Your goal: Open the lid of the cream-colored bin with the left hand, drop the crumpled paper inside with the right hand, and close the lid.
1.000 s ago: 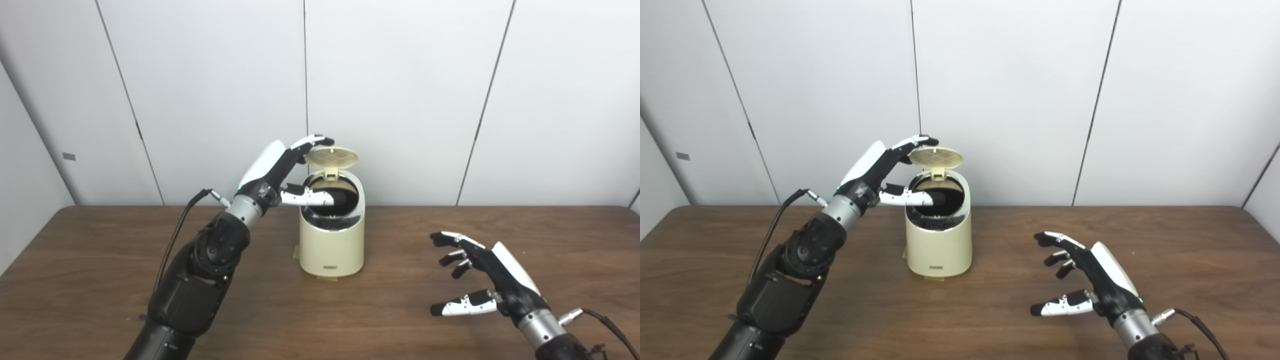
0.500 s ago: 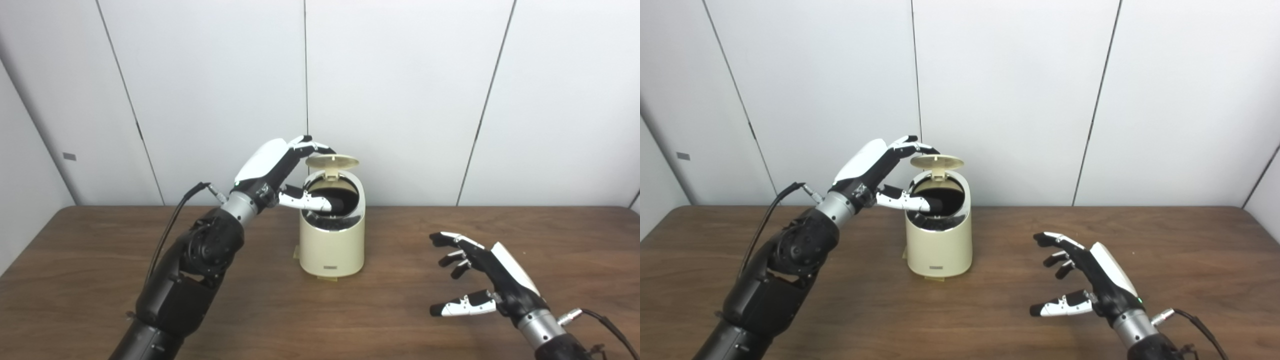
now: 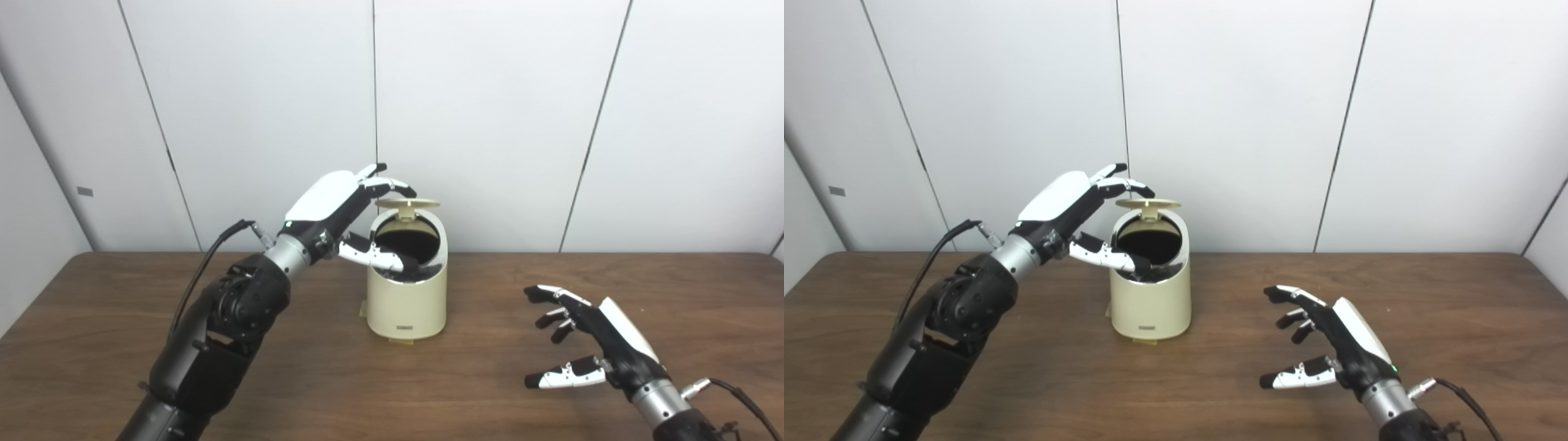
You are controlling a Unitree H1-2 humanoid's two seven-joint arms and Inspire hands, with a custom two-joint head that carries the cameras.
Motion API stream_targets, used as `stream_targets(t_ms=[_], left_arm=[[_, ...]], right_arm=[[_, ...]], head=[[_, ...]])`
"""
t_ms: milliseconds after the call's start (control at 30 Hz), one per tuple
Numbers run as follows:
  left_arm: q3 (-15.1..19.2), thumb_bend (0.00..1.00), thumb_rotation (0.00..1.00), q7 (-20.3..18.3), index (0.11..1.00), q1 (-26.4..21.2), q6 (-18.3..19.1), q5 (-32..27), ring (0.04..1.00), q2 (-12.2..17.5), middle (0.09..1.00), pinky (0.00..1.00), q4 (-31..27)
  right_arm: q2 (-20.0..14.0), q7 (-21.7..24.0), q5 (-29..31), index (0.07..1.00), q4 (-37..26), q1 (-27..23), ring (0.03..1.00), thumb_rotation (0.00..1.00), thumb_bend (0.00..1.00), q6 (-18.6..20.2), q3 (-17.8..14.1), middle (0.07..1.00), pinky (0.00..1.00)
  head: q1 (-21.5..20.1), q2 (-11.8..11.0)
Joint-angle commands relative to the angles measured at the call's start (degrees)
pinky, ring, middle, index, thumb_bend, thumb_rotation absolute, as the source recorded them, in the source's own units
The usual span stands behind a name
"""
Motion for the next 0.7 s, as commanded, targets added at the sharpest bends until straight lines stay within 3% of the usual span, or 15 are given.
stream_targets(t_ms=[0, 300, 667], left_arm=[[0.4, 1.0, 0.47, 0.2, 0.816, -2.2, -1.5, 0.4, 1.0, 1.1, 0.856, 0.97, -2.0], [0.3, 1.0, 0.5, 0.4, 0.808, -0.4, -2.8, 1.5, 1.0, 1.5, 0.833, 0.91, -3.3], [0.4, 1.0, 0.5, -0.6, 0.813, 1.3, -3.2, 2.9, 1.0, 2.0, 0.831, 0.94, -4.7]], right_arm=[[-0.6, -1.2, 0.5, 0.817, -1.1, -1.6, 0.663, 0.08, 0.81, -1.5, -0.5, 0.813, 0.51], [-0.3, -1.1, 0.9, 0.811, -1.2, -1.7, 0.654, 0.06, 0.82, -1.4, -0.5, 0.815, 0.5], [-0.3, -1.1, 0.1, 0.81, -1.6, -1.5, 0.644, 0.07, 0.81, -0.9, -0.3, 0.804, 0.5]], head=[[-0.1, 0.1], [-0.1, 0.4], [-0.4, 0.9]])
